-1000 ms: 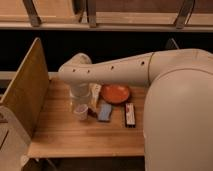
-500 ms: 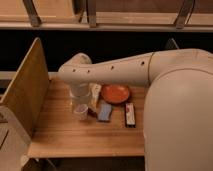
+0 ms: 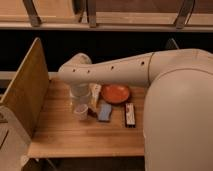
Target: Place the pepper on the white sponge
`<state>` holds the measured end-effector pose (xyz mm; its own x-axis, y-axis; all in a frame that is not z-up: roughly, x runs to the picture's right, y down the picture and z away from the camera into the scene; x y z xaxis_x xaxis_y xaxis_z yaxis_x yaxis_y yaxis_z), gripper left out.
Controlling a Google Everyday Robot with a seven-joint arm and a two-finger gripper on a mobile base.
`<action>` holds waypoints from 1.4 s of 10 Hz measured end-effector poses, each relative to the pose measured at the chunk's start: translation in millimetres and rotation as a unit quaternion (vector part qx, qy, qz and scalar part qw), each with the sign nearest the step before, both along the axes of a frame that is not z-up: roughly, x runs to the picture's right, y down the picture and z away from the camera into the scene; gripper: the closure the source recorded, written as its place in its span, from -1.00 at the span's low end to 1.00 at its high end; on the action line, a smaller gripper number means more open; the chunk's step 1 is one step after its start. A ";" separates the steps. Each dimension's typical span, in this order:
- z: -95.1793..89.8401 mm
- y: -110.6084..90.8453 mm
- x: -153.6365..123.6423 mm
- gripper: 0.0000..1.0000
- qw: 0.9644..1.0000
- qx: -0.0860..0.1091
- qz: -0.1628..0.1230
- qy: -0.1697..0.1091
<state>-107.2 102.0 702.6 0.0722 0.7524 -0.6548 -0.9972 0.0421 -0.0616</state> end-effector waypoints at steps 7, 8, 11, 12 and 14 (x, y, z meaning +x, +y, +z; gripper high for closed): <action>0.4 -1.0 0.2 -0.30 1.000 0.001 0.001 0.000; 1.3 -5.8 0.3 -0.30 1.000 0.008 -0.001 -0.005; 11.0 -66.3 24.0 -0.30 0.996 0.087 -0.009 -0.036; 12.1 -82.5 36.7 -0.30 0.993 0.108 -0.003 -0.045; 13.4 -89.9 45.5 -0.30 0.992 0.118 0.000 -0.047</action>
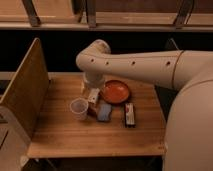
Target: Place the pepper on the white sponge
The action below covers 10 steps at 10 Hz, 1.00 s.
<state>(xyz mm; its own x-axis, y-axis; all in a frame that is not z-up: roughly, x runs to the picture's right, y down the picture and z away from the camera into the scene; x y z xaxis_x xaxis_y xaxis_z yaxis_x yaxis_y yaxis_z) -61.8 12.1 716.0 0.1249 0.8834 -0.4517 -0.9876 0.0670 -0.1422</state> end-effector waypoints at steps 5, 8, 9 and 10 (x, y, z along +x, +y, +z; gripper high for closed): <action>14.9 11.8 24.0 -0.30 0.999 -0.012 -0.015 0.047; 35.1 28.3 69.8 -0.30 0.995 -0.037 0.007 0.092; 44.3 36.7 75.9 -0.30 0.994 -0.052 0.017 0.098; 53.4 43.0 77.7 -0.30 0.993 -0.063 0.023 0.101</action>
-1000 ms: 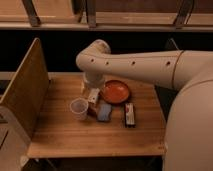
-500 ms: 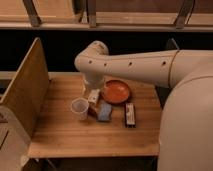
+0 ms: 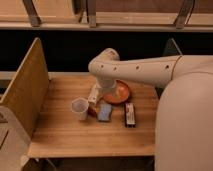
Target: Place the pepper on the white sponge
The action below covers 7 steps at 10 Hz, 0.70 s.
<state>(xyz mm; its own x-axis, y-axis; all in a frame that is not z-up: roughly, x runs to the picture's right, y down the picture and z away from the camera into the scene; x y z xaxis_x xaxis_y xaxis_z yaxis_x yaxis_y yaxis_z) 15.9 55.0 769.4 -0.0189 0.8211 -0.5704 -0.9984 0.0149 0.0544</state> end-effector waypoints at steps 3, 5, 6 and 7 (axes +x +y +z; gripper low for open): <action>31.6 17.6 -13.5 -0.30 0.999 -0.033 0.008 -0.016; 51.3 24.8 -25.3 -0.30 0.998 -0.052 0.008 -0.033; 59.9 26.3 -32.1 -0.30 0.997 -0.060 0.005 -0.044; 68.3 29.3 -43.7 -0.30 0.996 -0.071 -0.002 -0.059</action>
